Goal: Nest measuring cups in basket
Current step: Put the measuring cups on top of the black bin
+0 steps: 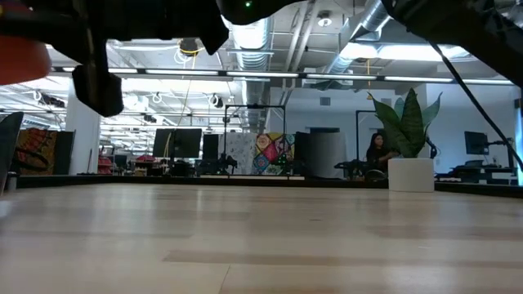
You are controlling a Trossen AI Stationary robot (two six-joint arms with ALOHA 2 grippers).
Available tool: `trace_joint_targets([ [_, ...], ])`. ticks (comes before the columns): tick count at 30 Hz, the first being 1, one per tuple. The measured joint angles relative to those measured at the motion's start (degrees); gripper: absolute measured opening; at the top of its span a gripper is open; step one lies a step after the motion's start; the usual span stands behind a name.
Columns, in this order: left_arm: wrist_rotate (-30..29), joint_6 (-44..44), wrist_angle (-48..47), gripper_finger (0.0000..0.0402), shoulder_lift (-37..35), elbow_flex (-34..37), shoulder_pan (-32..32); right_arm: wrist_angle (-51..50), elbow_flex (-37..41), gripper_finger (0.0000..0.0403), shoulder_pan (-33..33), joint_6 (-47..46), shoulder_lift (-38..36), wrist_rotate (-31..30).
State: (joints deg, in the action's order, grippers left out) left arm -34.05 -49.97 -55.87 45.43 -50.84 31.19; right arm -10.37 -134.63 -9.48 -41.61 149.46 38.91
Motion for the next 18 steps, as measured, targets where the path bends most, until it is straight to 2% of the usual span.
trace_joint_targets([
  [11,-0.95,1.69,-0.16,0.0018,-0.37,-1.34,-1.57,0.93,-0.06,0.0082,0.22,1.02,0.45,0.20],
  [16,-1.37,1.43,-0.14,0.0018,-0.37,-1.34,-1.57,10.45,-0.13,0.0082,-0.54,-5.39,4.35,1.94],
  [18,-1.31,1.19,-0.14,0.0018,-0.34,-1.34,-1.57,10.09,0.11,0.0082,-0.87,-8.02,4.90,3.05],
])
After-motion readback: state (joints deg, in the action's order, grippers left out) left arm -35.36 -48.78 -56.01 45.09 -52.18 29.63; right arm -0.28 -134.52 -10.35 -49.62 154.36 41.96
